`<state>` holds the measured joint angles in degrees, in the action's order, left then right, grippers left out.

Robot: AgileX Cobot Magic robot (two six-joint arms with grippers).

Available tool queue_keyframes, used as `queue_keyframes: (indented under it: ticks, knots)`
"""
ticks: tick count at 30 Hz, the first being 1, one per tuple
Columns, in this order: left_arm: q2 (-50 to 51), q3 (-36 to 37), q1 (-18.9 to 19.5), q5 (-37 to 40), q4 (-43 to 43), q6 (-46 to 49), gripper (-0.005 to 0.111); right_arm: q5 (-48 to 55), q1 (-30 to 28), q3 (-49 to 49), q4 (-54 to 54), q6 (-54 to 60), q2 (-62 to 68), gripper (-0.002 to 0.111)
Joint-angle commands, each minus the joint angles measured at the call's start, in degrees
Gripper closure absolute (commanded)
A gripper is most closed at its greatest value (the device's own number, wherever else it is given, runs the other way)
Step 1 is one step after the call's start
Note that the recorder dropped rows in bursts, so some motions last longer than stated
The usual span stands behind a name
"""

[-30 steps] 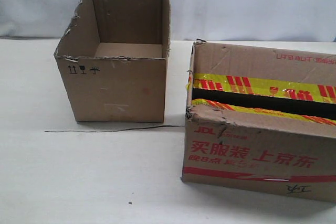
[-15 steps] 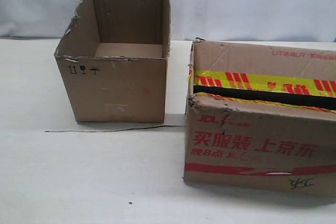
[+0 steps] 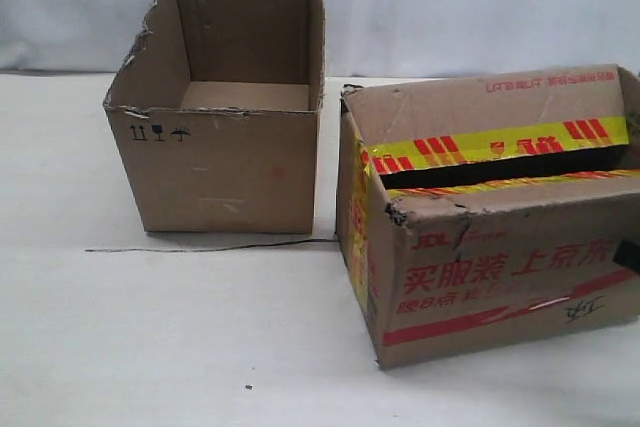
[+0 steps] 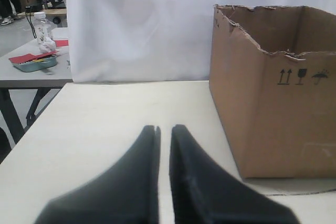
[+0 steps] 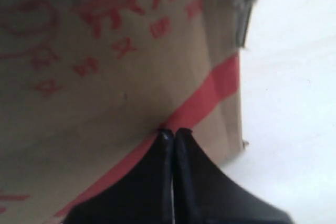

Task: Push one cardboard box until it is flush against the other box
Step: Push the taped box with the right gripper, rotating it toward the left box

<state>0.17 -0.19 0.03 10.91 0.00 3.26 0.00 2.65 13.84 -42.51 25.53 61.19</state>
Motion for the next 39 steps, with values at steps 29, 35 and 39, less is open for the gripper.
queue_keyframes:
  ticks: [29,35,39]
  knots:
    - [-0.2,0.2,0.2,-0.4,-0.5,-0.1,0.107,8.4,0.2,55.8,-2.1,0.6,54.5,0.109]
    - [-0.2,0.2,0.2,-0.3,-0.5,-0.1,0.107,12.7,0.2,66.0,-2.1,0.6,62.0,0.109]
    - [-0.2,0.2,0.2,-0.1,-0.5,-0.1,0.107,13.6,1.4,72.5,-2.1,0.8,65.9,0.109]
